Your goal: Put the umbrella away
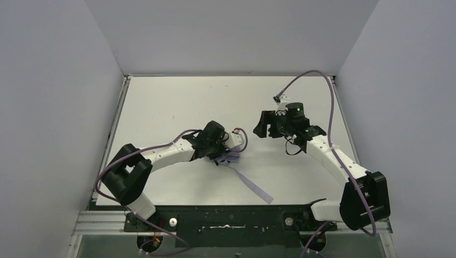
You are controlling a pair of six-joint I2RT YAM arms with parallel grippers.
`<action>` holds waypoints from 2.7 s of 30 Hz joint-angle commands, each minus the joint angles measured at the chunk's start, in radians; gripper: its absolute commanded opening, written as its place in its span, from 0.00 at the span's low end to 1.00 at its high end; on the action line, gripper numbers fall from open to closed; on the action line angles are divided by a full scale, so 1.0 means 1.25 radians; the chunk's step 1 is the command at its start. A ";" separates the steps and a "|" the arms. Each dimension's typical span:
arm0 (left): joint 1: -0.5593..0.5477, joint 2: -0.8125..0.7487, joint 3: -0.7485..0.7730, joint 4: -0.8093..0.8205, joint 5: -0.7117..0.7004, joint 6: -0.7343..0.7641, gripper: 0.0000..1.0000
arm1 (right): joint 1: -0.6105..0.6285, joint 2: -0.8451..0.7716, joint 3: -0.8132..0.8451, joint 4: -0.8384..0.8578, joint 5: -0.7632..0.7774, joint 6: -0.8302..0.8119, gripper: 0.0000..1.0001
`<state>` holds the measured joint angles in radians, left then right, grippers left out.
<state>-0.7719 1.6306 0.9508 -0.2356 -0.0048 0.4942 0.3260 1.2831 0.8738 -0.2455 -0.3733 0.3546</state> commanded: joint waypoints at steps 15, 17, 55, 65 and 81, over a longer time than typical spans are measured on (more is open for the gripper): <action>-0.115 -0.062 -0.145 0.123 -0.069 0.174 0.00 | 0.076 0.282 0.259 -0.099 -0.341 -0.483 0.80; -0.116 -0.068 -0.152 0.128 -0.067 0.176 0.00 | 0.099 0.310 0.283 -0.140 -0.364 -0.559 0.79; -0.130 -0.209 -0.187 0.204 -0.048 0.094 0.59 | 0.203 0.541 0.350 -0.220 -0.242 -0.725 0.16; -0.143 -0.433 -0.205 0.090 0.035 -0.066 0.77 | 0.204 0.509 0.312 -0.147 -0.165 -0.714 0.11; 0.352 -0.656 -0.130 -0.014 0.175 -0.595 0.85 | 0.354 0.380 0.096 0.029 0.140 -0.865 0.15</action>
<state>-0.4980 0.7513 0.7399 -0.2886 -0.0151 -0.0727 0.7353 1.7554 1.0912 -0.2863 -0.4450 -0.6174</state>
